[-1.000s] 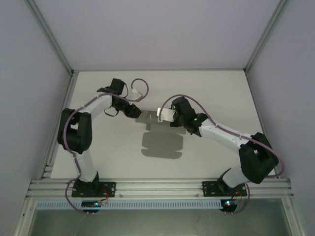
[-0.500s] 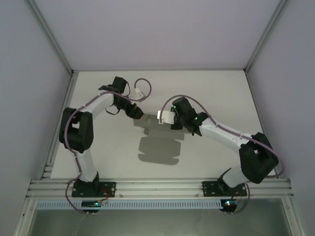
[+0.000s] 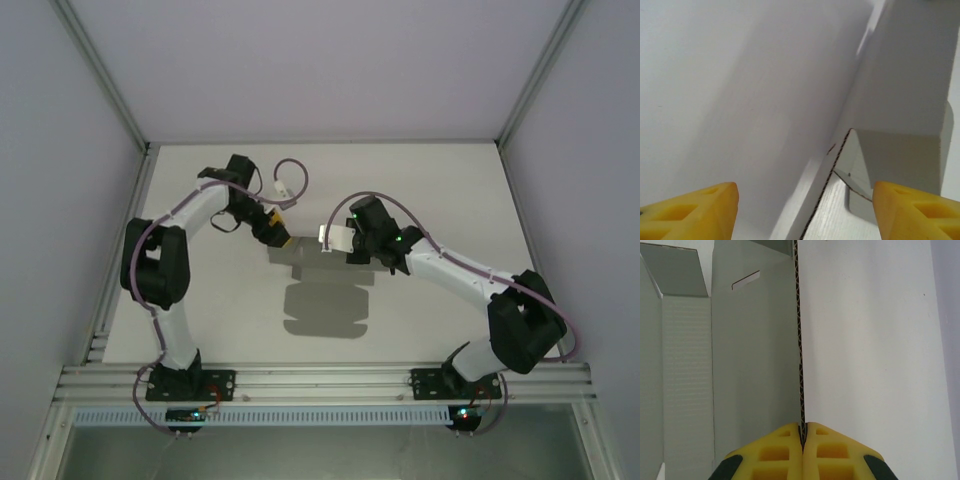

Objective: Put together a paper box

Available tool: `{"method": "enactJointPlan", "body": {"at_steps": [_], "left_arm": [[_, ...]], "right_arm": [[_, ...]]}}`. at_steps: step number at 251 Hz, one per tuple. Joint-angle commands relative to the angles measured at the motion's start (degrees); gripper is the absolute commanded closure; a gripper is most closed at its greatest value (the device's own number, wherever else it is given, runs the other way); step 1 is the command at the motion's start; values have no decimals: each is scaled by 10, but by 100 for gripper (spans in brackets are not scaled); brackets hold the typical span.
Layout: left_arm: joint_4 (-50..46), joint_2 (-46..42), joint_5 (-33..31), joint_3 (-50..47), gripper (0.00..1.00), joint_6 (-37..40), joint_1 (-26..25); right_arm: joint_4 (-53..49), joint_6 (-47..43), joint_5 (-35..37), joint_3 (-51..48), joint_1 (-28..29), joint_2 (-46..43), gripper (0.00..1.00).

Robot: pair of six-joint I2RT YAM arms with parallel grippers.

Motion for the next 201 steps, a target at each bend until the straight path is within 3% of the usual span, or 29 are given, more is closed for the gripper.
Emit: {"method": "enactJointPlan", "body": {"at_steps": [1,25,59,91,113,201], "left_arm": [[-31,10,25,-2,30,22,-2],[-25,16,1,-2,37,-1,-4],[-4,19,-42,-4,66,-46,-8],[32,8,-108,-11,81,-92,-15],[74,5,-153,-12,100,-150,-19],[165,2,-252,32,100,-470,-64]], "right_arm": [[12,5,11,14,0,3,100],[21,6,12,9,0,0,100],[38,6,25,2,0,-2,100],[55,8,53,-3,0,-2,100],[88,16,85,-12,3,-3,100],[227,35,263,-35,55,67,100]]}}
